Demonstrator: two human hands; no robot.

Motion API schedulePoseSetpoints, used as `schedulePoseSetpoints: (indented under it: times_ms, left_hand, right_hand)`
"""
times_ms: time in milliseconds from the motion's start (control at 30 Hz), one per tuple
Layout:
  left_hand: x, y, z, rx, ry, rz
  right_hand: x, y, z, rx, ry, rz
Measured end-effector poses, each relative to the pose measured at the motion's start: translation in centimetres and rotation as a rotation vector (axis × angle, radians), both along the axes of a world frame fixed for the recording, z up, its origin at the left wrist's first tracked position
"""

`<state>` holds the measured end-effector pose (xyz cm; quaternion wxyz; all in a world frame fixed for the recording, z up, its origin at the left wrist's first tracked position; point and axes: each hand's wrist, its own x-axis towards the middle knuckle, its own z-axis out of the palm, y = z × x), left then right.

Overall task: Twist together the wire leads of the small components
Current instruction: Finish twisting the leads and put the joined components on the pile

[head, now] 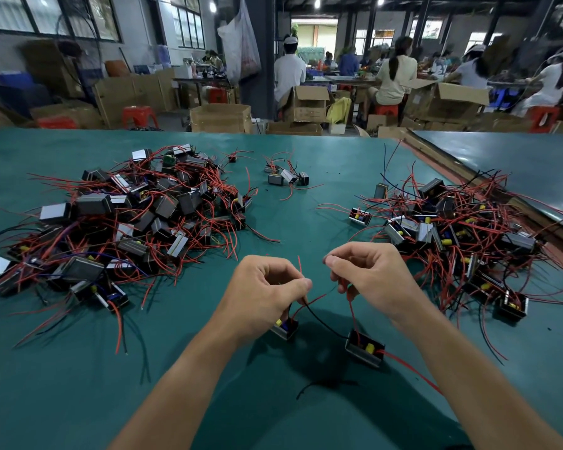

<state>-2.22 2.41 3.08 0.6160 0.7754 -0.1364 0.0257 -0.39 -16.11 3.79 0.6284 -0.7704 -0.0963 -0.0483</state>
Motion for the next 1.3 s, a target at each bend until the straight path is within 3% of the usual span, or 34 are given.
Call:
schedulePoseSetpoints:
  times_ms: [200,767,1300]
  left_hand:
    - [-0.2,-0.2,0.4,-0.06,0.043,-0.065]
    - [0.4,0.0,-0.1,-0.08,0.026,0.024]
    - [0.2,0.0,0.0,-0.002,0.087,-0.021]
  right_hand:
    - [-0.4,0.3,0.4,-0.022,-0.007,0.094]
    - [-0.6,-0.1,0.1,-0.137,0.044,0.314]
    - [-0.2,-1.0,-0.7,-0.225,0.156,0.471]
